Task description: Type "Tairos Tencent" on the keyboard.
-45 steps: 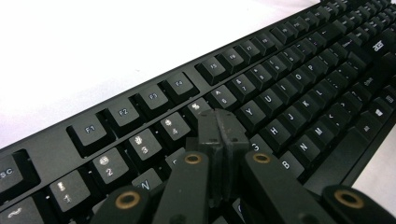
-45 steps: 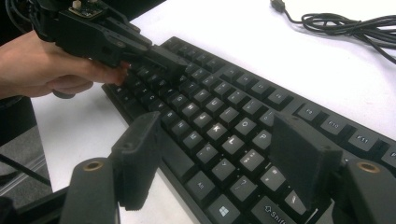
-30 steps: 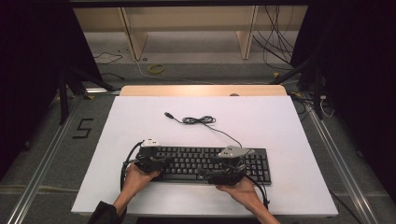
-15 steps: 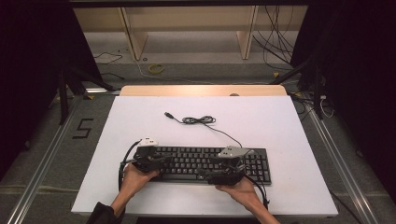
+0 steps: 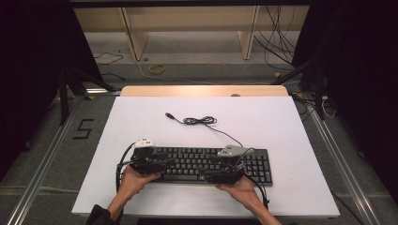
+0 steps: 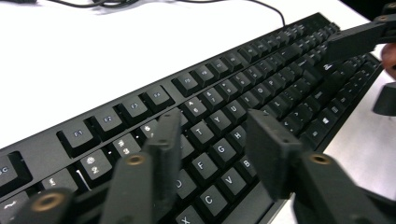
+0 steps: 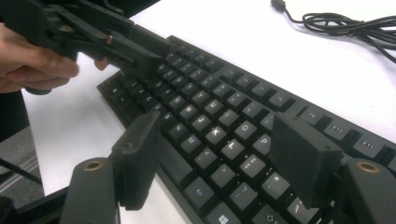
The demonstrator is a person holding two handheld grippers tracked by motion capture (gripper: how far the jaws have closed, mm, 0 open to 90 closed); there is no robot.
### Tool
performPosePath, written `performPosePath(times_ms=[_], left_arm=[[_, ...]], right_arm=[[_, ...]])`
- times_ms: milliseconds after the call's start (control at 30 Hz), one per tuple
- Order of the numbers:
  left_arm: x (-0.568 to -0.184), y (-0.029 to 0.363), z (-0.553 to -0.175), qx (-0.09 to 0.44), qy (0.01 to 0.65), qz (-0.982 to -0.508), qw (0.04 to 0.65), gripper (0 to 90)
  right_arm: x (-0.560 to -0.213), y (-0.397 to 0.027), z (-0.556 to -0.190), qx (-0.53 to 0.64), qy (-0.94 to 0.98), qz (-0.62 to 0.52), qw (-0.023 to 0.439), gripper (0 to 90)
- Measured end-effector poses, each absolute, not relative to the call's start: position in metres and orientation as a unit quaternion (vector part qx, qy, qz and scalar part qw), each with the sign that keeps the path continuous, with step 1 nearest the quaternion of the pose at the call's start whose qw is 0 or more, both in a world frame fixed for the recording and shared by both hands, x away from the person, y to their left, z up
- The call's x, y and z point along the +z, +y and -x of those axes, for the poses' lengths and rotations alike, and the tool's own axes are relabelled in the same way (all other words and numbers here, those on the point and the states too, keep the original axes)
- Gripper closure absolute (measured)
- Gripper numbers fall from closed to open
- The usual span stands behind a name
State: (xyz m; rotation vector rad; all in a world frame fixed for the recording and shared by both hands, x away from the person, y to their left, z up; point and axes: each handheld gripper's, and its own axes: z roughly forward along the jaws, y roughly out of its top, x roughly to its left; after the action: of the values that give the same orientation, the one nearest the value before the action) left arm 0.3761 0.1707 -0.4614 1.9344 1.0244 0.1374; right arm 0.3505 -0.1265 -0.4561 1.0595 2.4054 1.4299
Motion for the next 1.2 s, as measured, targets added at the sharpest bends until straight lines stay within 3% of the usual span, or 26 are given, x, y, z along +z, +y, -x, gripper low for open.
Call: performPosePath(times_ms=[167, 300, 900, 1200], left_arm=[[-0.457, 0.175, -0.372, 0.053, 0.416, -0.77, 0.48, 41.0], [-0.456, 0.179, -0.37, 0.056, 0.418, -0.766, 0.486, 35.4], [-0.453, 0.188, -0.358, 0.07, 0.408, -0.759, 0.503, 27.8], [-0.453, 0.191, -0.354, 0.075, 0.404, -0.757, 0.508, 26.4]], right_arm=[[-0.456, -0.125, -0.354, 0.476, 0.8, -0.358, 0.076, 35.4], [-0.455, -0.122, -0.358, 0.476, 0.8, -0.357, 0.078, 42.0], [-0.46, -0.106, -0.377, 0.443, 0.812, -0.37, 0.082, 81.1], [-0.466, -0.098, -0.385, 0.424, 0.821, -0.373, 0.081, 90.0]])
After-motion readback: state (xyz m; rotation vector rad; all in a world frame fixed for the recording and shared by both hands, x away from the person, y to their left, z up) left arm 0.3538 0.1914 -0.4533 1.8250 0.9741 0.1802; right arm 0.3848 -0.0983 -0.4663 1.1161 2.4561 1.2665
